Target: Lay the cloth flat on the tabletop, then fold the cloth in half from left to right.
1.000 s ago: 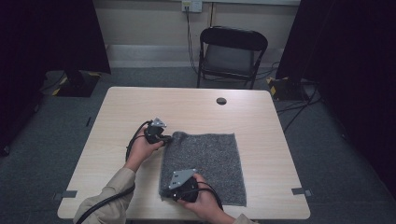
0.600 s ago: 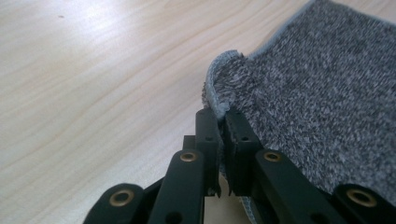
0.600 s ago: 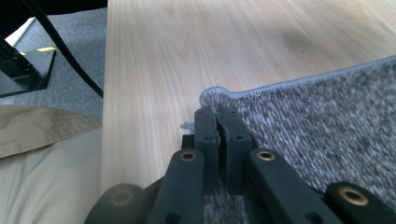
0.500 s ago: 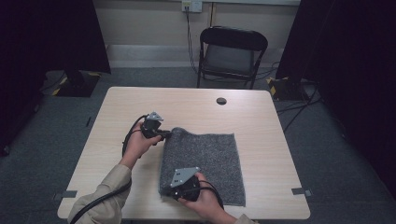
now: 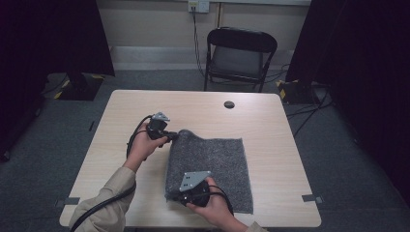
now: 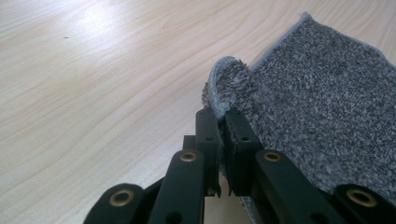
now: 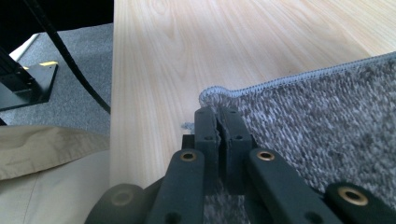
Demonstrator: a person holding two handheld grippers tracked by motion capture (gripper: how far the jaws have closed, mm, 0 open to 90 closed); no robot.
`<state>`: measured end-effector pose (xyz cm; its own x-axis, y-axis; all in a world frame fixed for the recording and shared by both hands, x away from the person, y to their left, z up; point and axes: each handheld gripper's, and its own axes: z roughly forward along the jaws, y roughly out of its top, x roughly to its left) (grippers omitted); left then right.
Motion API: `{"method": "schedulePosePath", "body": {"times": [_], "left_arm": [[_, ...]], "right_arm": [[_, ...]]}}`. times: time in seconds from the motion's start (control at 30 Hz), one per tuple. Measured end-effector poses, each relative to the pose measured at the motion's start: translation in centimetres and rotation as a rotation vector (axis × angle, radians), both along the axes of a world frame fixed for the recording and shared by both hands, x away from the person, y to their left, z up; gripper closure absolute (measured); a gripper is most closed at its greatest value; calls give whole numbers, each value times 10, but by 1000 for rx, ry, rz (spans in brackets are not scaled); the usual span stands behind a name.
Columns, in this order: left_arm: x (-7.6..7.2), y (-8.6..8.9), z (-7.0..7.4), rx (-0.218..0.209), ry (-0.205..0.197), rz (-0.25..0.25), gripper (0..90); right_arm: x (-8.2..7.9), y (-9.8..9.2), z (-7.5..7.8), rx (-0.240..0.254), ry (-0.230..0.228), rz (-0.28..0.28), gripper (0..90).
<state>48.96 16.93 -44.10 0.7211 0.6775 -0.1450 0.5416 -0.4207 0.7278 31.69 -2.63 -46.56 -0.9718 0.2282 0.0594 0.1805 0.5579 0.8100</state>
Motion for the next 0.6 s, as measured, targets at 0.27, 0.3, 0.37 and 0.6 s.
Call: {"method": "schedulePosePath", "body": {"times": [0.27, 0.3, 0.37, 0.6], "left_arm": [[-1, 3, 4, 2, 3, 4, 854], [-1, 4, 5, 2, 2, 6, 854], [-2, 7, 7, -2, 3, 8, 854], [-4, 22, 16, -19, 17, 16, 853]], "right_arm": [[-2, 4, -1, 10, 5, 11, 871], [-2, 5, -1, 11, 6, 14, 872], [-1, 7, 1, 18, 8, 17, 872], [-1, 17, 8, 28, -5, 40, 871]]}}
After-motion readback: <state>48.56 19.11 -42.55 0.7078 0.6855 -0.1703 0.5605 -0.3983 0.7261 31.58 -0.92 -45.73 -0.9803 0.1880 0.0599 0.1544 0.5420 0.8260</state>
